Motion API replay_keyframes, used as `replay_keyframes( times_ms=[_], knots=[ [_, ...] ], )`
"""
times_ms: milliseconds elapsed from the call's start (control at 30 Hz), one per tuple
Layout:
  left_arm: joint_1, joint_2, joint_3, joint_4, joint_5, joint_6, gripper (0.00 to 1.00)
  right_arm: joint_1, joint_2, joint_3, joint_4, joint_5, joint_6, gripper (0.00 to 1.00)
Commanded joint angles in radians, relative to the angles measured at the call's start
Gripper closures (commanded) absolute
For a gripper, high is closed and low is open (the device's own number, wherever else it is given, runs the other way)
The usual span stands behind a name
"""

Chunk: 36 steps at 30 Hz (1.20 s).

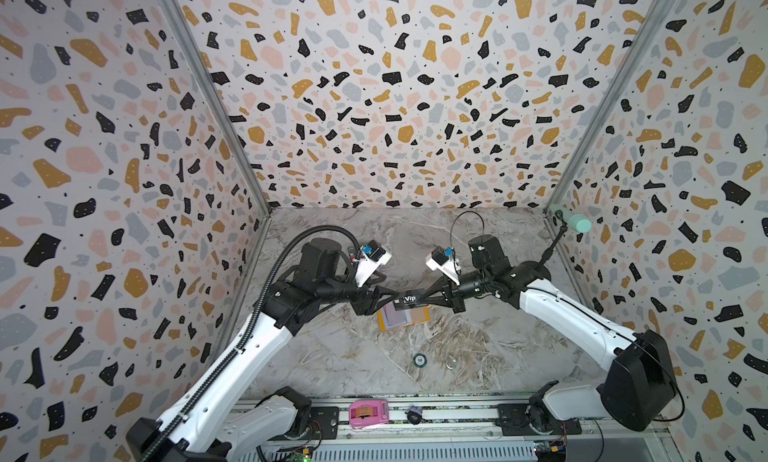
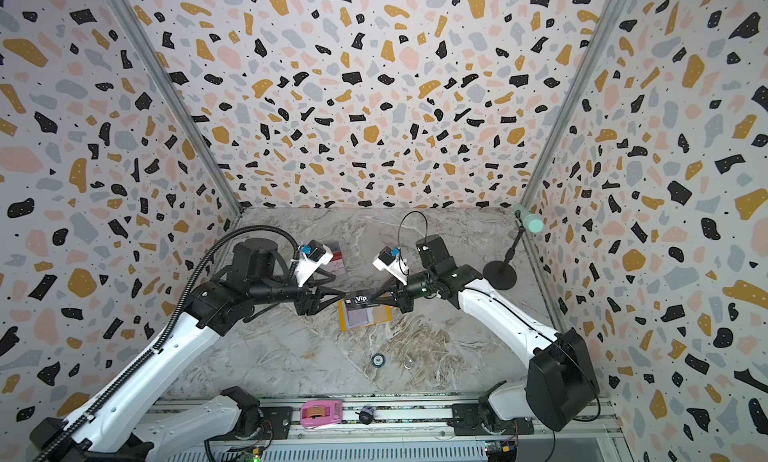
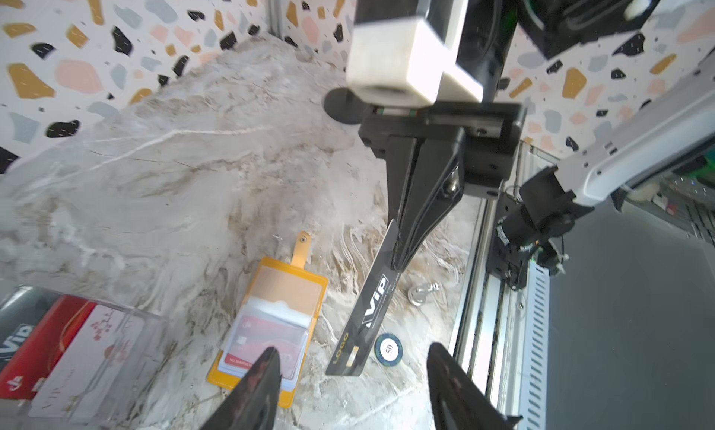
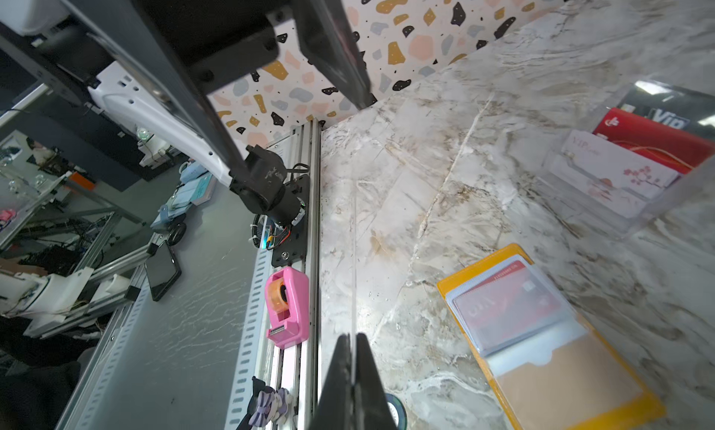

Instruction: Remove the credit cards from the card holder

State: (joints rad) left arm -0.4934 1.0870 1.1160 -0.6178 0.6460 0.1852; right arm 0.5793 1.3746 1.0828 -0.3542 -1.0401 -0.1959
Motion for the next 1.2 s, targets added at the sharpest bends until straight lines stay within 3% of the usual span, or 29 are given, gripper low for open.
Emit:
replay_keyframes(
  times_ms=[0,267,400,533,767,933,1167],
  knots=[
    [0.004,0.032,0.048,-0.094,0.076,0.084,0.44,0.019,-0.005,0.058,-0.079,-0.058,-0.089,1.00],
    [0.004,0.071,0.056,-0.133,0.127,0.141,0.53,0.064,0.029,0.077,-0.066,-0.070,-0.101,1.00],
    [0.004,0.077,0.046,-0.125,0.152,0.150,0.66,0.072,0.041,0.068,-0.010,-0.093,-0.065,1.00],
    [0.004,0.089,0.044,-0.132,0.183,0.158,0.72,0.079,0.055,0.071,0.011,-0.099,-0.058,1.00],
    [0.004,0.096,0.047,-0.137,0.182,0.160,0.77,0.080,0.055,0.051,0.070,-0.104,-0.028,1.00],
    [0.003,0.103,0.045,-0.142,0.182,0.159,0.91,0.082,0.057,0.047,0.072,-0.101,-0.028,1.00],
    [0.003,0.103,0.041,-0.123,0.152,0.148,0.99,0.079,0.054,0.042,0.084,-0.032,-0.002,0.99]
  ],
)
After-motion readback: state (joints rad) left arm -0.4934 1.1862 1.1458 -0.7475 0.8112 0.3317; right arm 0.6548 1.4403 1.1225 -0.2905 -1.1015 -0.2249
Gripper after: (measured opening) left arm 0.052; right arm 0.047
